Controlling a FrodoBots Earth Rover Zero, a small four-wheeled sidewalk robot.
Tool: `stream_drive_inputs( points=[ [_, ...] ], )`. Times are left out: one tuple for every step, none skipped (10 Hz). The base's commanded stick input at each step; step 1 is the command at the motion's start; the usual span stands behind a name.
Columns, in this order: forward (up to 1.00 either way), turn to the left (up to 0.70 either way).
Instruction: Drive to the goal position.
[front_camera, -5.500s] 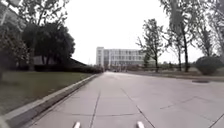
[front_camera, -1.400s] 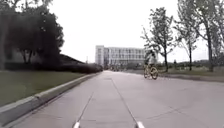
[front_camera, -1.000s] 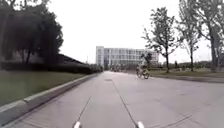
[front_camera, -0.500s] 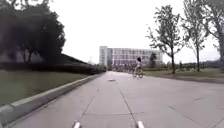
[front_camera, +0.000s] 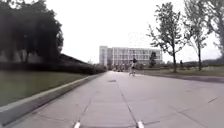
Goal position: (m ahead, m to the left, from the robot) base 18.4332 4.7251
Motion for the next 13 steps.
stream_drive_inputs(
  points=[
    [0.6,0.0],
    [0.6,0.0],
    [0.6,0.0],
    [0.6,0.0],
    [0.6,0.0],
    [0.6,0.0],
    [0.6,0.0],
    [0.6,0.0],
    [0.6,0.0],
    [0.6,0.0],
    [0.6,0.0],
    [0.6,0.0],
    [0.6,0.0]
  ],
)
